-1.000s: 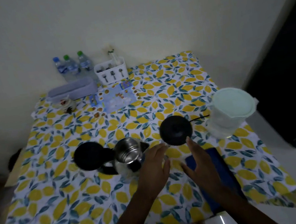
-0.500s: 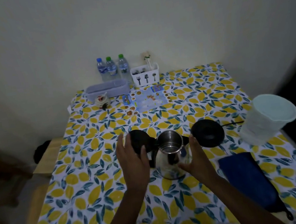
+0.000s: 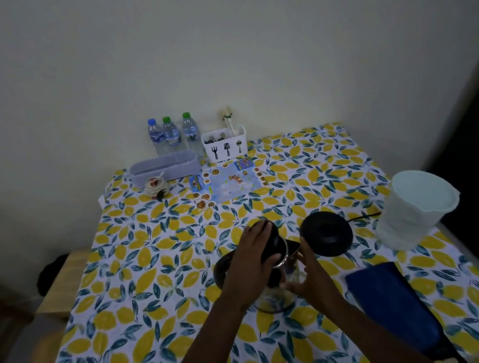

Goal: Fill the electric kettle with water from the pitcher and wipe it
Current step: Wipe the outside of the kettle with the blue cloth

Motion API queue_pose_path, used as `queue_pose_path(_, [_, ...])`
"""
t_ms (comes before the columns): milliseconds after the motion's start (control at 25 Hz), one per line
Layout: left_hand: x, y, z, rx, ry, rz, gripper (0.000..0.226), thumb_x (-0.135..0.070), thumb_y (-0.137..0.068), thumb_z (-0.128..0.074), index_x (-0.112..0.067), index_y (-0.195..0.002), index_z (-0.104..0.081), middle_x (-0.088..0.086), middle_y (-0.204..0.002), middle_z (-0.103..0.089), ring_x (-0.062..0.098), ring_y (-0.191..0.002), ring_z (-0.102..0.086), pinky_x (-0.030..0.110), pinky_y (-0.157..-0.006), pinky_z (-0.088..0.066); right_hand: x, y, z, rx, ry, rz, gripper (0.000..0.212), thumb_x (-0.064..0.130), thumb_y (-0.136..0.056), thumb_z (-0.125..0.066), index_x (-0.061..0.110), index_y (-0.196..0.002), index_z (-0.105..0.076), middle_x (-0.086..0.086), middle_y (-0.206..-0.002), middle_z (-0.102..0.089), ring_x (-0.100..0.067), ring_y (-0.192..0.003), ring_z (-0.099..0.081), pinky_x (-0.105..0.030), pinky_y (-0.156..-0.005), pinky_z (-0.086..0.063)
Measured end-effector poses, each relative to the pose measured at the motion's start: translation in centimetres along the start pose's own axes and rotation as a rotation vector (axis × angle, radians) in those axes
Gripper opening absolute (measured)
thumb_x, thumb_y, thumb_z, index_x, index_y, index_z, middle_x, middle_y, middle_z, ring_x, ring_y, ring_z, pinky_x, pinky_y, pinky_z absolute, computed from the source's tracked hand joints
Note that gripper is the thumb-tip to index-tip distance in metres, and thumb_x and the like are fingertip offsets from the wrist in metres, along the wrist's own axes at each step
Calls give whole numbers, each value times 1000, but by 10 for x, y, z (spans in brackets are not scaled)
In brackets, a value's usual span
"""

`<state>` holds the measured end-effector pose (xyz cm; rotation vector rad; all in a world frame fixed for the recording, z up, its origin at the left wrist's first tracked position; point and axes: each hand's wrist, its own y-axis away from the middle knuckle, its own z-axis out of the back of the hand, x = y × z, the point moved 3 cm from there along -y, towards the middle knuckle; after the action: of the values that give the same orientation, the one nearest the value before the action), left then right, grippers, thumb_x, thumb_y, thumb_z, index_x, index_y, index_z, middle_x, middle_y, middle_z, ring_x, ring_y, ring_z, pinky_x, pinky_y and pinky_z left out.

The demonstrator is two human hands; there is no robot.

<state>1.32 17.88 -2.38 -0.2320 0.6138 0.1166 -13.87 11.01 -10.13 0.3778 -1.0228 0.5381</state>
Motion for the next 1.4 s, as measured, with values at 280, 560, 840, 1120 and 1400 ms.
queue_pose_path(280, [15, -8, -32, 83, -246, -9, 57, -49, -98, -42, -23, -148, -31, -3, -159, -26, 27, -150, -10, 47, -120, -18, -14, -3, 1, 29, 46, 5, 99, 31, -77, -79, 26, -151, -13, -1, -152, -37, -15, -136, -40, -28, -102, -42])
queue_pose_path(560, [10, -10, -34, 164, -361, 13, 56, -43, -98, -45, -28, -149, -27, -5, -161, -21, 29, -150, -4, 52, -117, -20, -19, -7, 4, 41, 96, 45, 98, 31, -76, -79, 28, -150, -15, 0, -150, -42, -14, -134, -43, -21, -98, -42])
queue_pose_path(840, [-34, -13, -43, 36, -308, -48, 40, -11, -95, -52, -13, -135, -51, 6, -146, -49, 27, -145, -27, 44, -122, -11, -35, 5, 32, 116, 132, 1, 93, 31, -81, -74, 24, -151, -13, 1, -159, -22, -17, -144, -25, -33, -114, -31])
queue_pose_path(1120, [-65, -12, -128, 192, -124, -29, 34, -16, -102, -42, -14, -134, -51, 6, -146, -48, 25, -144, -31, 39, -119, -24, -100, 41, 87, -11, 338, -113, 83, 38, -83, -69, 17, -149, -23, -7, -156, -28, -26, -145, -23, -50, -116, -24])
queue_pose_path(1400, [-63, -3, -188, 390, -95, 33, 37, -16, -100, -44, -6, -136, -50, 13, -145, -48, 27, -140, -37, 36, -117, -23, -184, 64, 112, 133, 738, -440, 87, 72, -78, -49, 48, -147, 0, -3, -162, 12, -38, -146, 13, -67, -111, -7])
